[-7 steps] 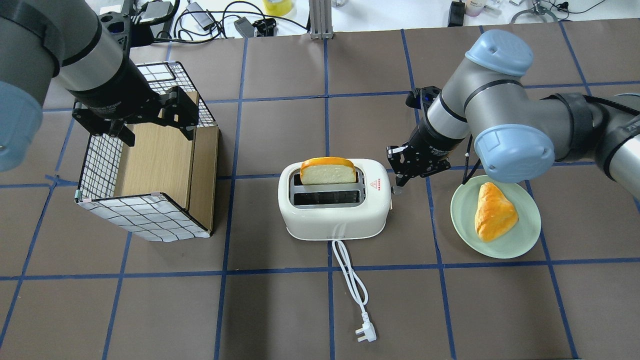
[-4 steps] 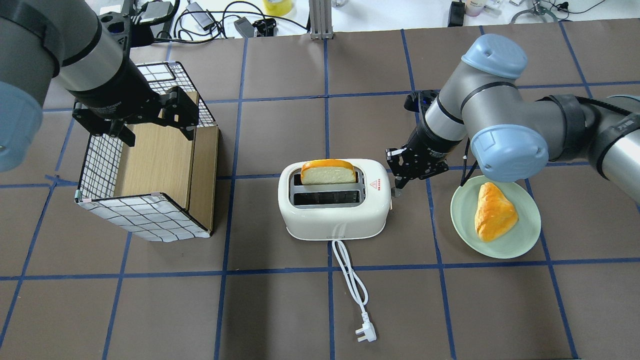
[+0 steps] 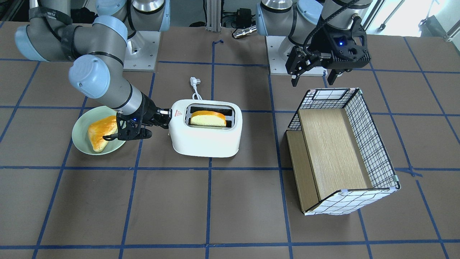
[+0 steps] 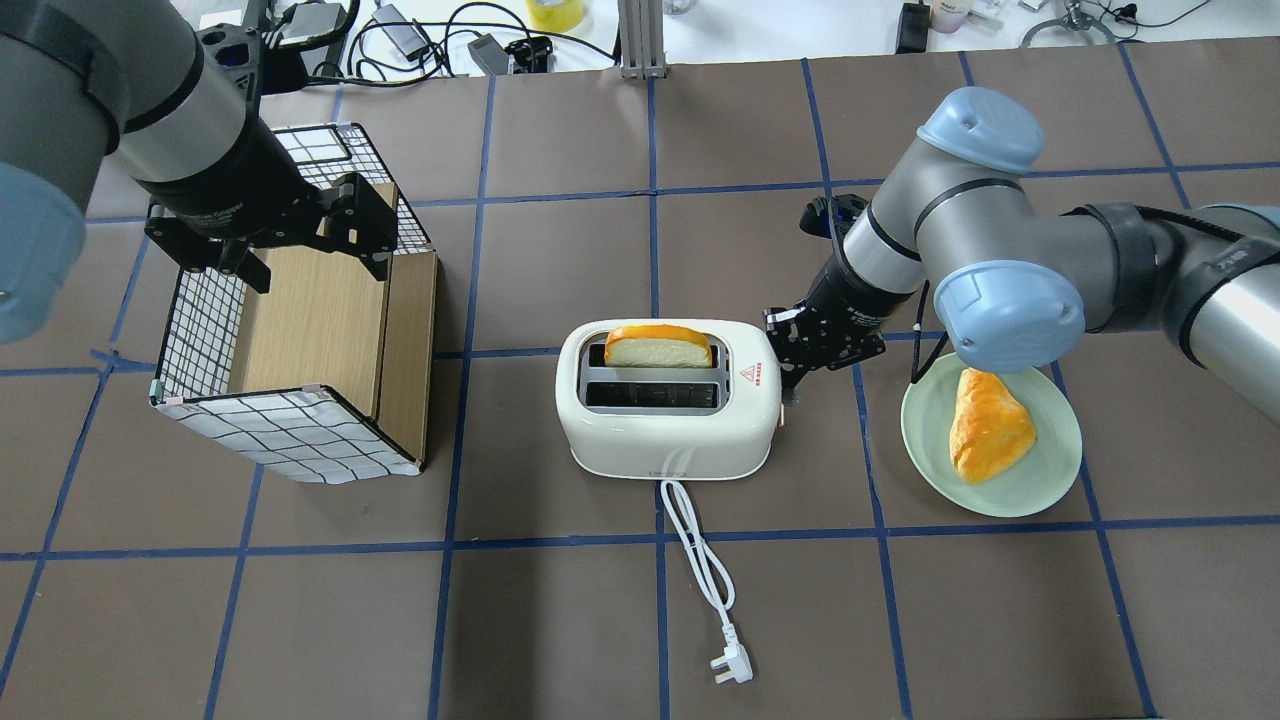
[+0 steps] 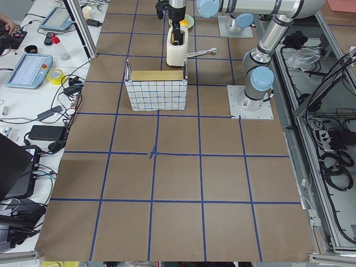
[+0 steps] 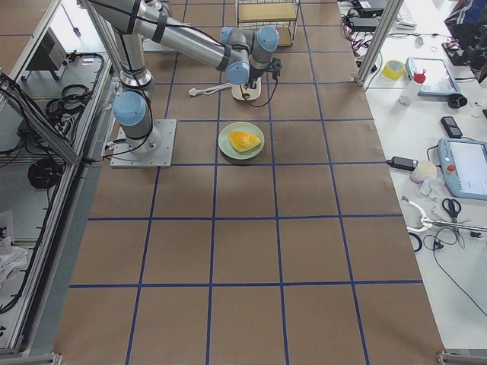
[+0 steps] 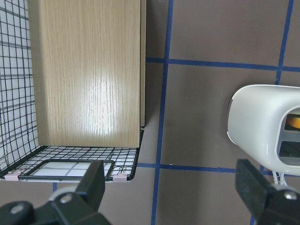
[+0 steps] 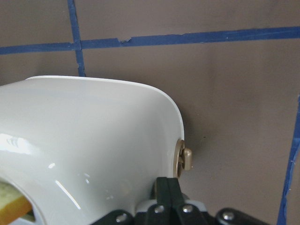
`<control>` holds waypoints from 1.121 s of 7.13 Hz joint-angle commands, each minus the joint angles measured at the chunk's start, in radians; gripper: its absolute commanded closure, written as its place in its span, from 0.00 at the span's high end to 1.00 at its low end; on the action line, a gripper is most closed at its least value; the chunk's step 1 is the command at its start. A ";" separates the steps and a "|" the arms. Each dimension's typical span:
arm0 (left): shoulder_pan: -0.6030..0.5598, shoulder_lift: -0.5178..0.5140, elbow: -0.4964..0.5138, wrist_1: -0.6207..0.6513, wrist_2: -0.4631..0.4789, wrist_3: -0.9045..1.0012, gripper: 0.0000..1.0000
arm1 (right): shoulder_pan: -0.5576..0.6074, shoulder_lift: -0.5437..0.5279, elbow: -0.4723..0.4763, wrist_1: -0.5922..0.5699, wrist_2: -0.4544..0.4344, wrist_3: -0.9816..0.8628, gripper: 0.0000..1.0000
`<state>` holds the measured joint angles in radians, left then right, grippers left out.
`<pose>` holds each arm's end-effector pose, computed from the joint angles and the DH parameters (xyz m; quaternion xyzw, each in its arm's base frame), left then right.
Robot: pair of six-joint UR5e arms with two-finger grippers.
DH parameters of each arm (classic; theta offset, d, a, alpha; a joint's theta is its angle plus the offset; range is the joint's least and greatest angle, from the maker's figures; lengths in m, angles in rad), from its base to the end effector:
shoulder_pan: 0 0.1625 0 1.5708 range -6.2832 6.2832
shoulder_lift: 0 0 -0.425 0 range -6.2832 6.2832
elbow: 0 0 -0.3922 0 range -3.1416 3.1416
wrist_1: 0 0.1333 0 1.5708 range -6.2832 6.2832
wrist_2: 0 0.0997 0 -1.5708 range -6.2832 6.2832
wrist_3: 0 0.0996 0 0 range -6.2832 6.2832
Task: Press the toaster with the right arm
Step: 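Press the toaster lever down with the right gripper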
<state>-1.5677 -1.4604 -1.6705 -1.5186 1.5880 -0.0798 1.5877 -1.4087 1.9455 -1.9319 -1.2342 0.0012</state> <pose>-0.1302 -0.4515 0.4960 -0.0417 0.9986 -0.0317 0.0074 0.1744 -0.4845 0.2714 0.0070 0.9822 0.0880 0.1661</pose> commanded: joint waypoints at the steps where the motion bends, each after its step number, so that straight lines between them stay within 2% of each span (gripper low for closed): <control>1: 0.000 0.000 0.000 0.000 0.001 0.000 1.00 | 0.000 0.002 0.006 -0.002 0.001 -0.010 0.00; 8: 0.000 0.000 0.000 0.000 0.001 0.000 1.00 | -0.003 0.014 -0.006 -0.007 -0.011 0.006 0.00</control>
<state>-1.5677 -1.4603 -1.6701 -1.5186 1.5885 -0.0798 1.5848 -1.3910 1.9478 -1.9388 -1.2387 -0.0041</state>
